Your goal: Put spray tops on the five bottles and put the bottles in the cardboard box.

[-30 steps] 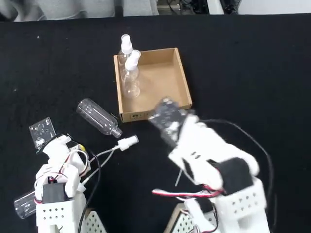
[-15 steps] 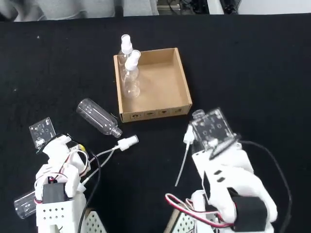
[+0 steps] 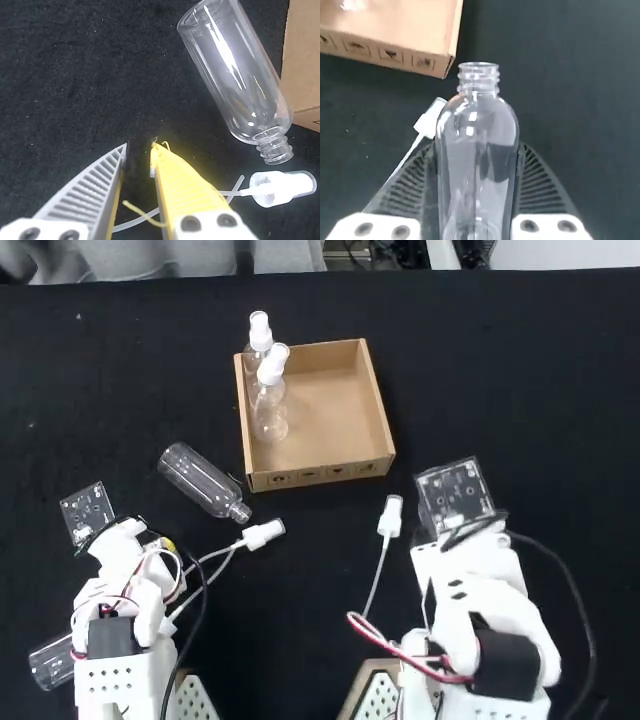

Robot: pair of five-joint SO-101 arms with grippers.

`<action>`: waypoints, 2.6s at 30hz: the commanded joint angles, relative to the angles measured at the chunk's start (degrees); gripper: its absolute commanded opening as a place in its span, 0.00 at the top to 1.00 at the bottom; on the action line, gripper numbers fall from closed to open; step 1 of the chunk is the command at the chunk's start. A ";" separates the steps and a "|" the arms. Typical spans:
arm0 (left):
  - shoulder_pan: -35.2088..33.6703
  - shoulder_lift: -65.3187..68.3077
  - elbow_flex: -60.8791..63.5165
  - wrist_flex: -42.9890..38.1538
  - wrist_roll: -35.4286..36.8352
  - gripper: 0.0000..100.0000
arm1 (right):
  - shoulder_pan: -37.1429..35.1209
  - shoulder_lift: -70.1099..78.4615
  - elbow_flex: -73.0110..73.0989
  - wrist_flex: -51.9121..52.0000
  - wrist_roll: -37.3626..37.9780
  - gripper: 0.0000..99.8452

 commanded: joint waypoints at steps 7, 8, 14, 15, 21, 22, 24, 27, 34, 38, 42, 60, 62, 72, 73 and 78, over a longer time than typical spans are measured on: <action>-0.31 -0.35 1.27 0.18 0.00 0.94 | 5.36 -0.48 11.74 -14.59 -9.05 0.92; -0.31 -0.35 1.27 0.18 0.00 0.94 | 5.45 -0.48 12.88 -16.00 -9.67 0.92; -0.04 -0.26 1.27 0.18 0.00 0.94 | 5.63 -0.48 15.87 -18.29 -10.29 0.92; -0.04 -0.18 1.27 0.18 0.00 0.94 | 5.71 -0.48 16.04 -18.29 -10.29 0.92; 0.04 -0.35 1.27 0.18 -0.26 0.93 | 5.54 -0.48 16.31 -18.29 -10.29 0.92; 0.04 -0.35 1.27 0.18 -0.26 0.93 | 5.54 -0.48 16.40 -18.29 -10.29 0.92; -0.48 -0.35 1.27 0.18 -0.35 0.93 | 5.54 -0.48 16.40 -18.29 -10.29 0.92; -0.40 -0.44 0.66 -0.44 -0.35 0.93 | 5.36 -0.48 17.36 -18.99 -10.11 0.92; 0.04 -0.44 -4.79 -2.46 -0.70 0.93 | 5.63 -0.48 18.42 -19.96 -9.93 0.92; -0.22 -0.44 -10.33 -2.46 -12.22 0.93 | 5.71 -0.48 18.42 -19.96 -10.02 0.92; 0.92 -0.44 -14.11 -3.87 -24.97 0.93 | 5.80 -0.48 18.51 -19.96 -10.02 0.92; 10.86 7.30 -25.27 2.81 -43.25 0.94 | 5.71 -0.48 18.51 -19.96 -9.93 0.92; 12.53 11.34 -28.44 4.13 -43.87 0.93 | 5.71 -0.48 18.51 -19.96 -9.93 0.92; 16.22 32.18 -38.46 4.57 -43.96 0.87 | 5.71 -0.48 18.68 -19.96 -9.93 0.92; 16.13 34.11 -39.25 4.57 -44.04 0.87 | 5.71 -0.48 18.68 -19.96 -9.93 0.92; 16.31 44.22 -43.65 5.89 -49.23 0.86 | 5.71 -0.48 18.68 -19.96 -9.93 0.92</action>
